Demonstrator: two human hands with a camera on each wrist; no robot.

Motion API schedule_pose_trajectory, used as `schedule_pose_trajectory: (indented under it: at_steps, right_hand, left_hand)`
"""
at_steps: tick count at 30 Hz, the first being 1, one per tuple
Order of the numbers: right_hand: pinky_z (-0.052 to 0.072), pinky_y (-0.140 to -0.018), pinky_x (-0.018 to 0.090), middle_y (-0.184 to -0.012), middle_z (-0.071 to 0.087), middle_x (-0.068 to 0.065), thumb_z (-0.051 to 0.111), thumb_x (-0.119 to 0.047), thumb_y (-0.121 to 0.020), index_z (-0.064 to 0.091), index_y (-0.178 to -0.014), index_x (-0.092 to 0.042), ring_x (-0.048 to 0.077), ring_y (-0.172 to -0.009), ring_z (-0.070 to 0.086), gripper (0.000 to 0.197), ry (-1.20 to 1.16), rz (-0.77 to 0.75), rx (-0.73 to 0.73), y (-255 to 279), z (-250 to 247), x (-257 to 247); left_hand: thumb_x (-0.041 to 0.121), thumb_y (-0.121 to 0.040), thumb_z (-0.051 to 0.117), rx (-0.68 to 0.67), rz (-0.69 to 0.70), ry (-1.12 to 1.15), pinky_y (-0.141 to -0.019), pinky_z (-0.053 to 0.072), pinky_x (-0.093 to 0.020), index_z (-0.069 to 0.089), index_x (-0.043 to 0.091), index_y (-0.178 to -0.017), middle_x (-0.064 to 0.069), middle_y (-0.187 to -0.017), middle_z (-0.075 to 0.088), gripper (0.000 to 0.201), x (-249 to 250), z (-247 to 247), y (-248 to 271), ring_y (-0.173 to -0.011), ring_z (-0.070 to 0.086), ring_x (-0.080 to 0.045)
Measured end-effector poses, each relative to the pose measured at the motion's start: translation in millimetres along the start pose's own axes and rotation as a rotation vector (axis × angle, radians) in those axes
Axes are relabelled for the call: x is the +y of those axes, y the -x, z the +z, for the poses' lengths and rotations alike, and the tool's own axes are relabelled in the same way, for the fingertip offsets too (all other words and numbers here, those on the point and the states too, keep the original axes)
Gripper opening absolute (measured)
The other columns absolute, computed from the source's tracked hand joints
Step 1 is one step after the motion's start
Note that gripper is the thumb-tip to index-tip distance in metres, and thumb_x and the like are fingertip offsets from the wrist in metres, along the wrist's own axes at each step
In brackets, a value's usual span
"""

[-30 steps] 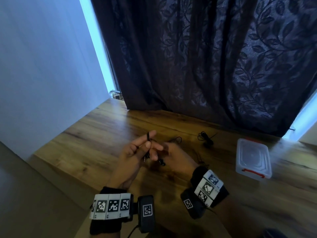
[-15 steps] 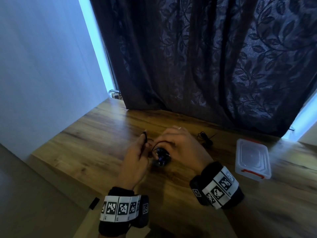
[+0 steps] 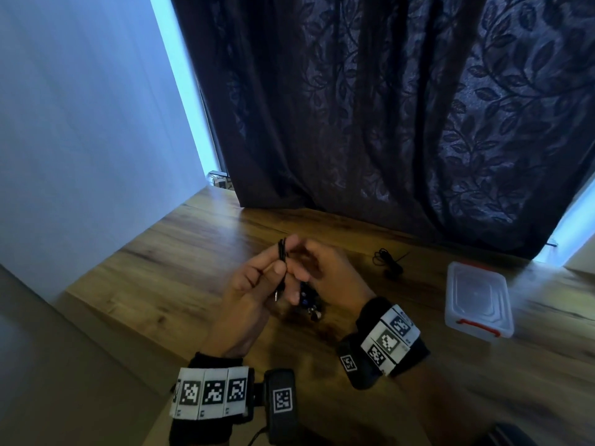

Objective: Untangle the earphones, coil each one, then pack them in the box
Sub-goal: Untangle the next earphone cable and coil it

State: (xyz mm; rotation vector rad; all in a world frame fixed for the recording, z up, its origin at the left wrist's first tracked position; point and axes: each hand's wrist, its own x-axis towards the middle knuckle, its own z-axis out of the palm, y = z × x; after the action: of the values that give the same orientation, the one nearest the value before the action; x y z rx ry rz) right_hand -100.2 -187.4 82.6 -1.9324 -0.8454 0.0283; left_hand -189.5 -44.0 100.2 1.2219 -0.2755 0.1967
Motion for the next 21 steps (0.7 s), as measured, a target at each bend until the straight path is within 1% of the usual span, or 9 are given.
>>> schedule_pose_trajectory:
  at_steps: [2,3,5,9,12,13,15,17,21]
  right_hand:
    - [0.055,-0.09,0.039,-0.095,0.066,-0.016,0.054,0.0,-0.098,0.065,-0.113,-0.021,0.014,-0.096,0.067,0.029,0.074,0.067,-0.101,10,11,6]
    - [0.054,-0.09,0.04,-0.099,0.068,-0.007,0.052,-0.003,-0.099,0.065,-0.113,-0.015,0.016,-0.098,0.067,0.022,0.105,0.054,-0.138,15,16,9]
    - [0.054,-0.086,0.038,-0.104,0.069,-0.001,0.051,-0.008,-0.101,0.064,-0.111,-0.014,0.012,-0.098,0.065,0.017,0.115,0.017,-0.193,25,23,12]
    - [0.055,-0.08,0.033,-0.094,0.067,-0.008,0.054,-0.014,-0.101,0.066,-0.107,-0.018,0.005,-0.087,0.062,0.014,0.171,0.013,-0.225,38,23,14]
    - [0.052,-0.077,0.032,-0.09,0.066,-0.009,0.055,-0.015,-0.101,0.067,-0.103,-0.02,0.007,-0.083,0.059,0.014,0.238,-0.038,-0.208,38,15,11]
    - [0.05,-0.079,0.031,-0.091,0.067,-0.009,0.055,-0.016,-0.1,0.068,-0.105,-0.019,0.009,-0.084,0.059,0.014,0.276,-0.068,-0.191,37,12,11]
    - [0.046,-0.089,0.034,-0.098,0.07,-0.006,0.056,-0.019,-0.099,0.07,-0.111,-0.018,0.013,-0.092,0.059,0.019,0.378,-0.091,-0.154,34,8,13]
    - [0.037,-0.101,0.035,-0.109,0.069,-0.007,0.054,-0.023,-0.1,0.068,-0.118,-0.023,0.014,-0.106,0.056,0.023,0.469,-0.051,-0.154,29,3,14]
    - [0.026,-0.108,0.036,-0.113,0.064,-0.01,0.052,-0.022,-0.098,0.065,-0.114,-0.027,0.012,-0.12,0.047,0.021,0.559,-0.078,-0.147,16,-6,15]
  left_hand:
    - [0.003,-0.096,0.044,0.1,0.011,0.005,-0.074,0.054,-0.028,0.05,0.0,-0.137,-0.012,-0.093,0.073,0.041,-1,3,-1,-0.069,0.065,-0.015]
    - [0.004,-0.096,0.045,0.154,0.018,-0.003,-0.074,0.056,-0.027,0.05,0.002,-0.137,-0.012,-0.097,0.074,0.041,-4,3,-2,-0.074,0.068,-0.015]
    - [0.002,-0.099,0.043,0.276,0.047,-0.001,-0.075,0.058,-0.026,0.053,0.007,-0.133,-0.01,-0.101,0.075,0.036,-11,1,-5,-0.081,0.071,-0.015]
    - [0.0,-0.103,0.04,0.42,0.142,-0.226,-0.083,0.057,-0.026,0.045,0.013,-0.14,-0.009,-0.105,0.074,0.039,-22,-3,-8,-0.096,0.072,-0.022]
    - [0.0,-0.103,0.037,0.387,0.187,-0.539,-0.085,0.056,-0.024,0.043,0.036,-0.132,0.001,-0.105,0.072,0.046,-28,-3,-8,-0.094,0.071,-0.013]
    - [0.0,-0.103,0.038,0.368,0.2,-0.641,-0.086,0.056,-0.023,0.043,0.038,-0.131,0.004,-0.106,0.07,0.047,-29,-3,-7,-0.093,0.07,-0.01]
    - [-0.003,-0.098,0.043,0.324,0.163,-0.833,-0.085,0.053,-0.015,0.043,0.025,-0.139,0.005,-0.105,0.067,0.05,-30,-5,-6,-0.091,0.066,-0.005]
    - [-0.007,-0.089,0.052,0.252,0.059,-1.022,-0.078,0.045,-0.003,0.032,0.011,-0.149,0.006,-0.102,0.062,0.066,-30,-5,-4,-0.089,0.059,-0.005]
    - [0.001,-0.09,0.056,0.145,-0.102,-1.147,-0.066,0.04,-0.001,0.032,0.008,-0.149,0.007,-0.093,0.056,0.063,-27,-2,-2,-0.084,0.051,-0.007]
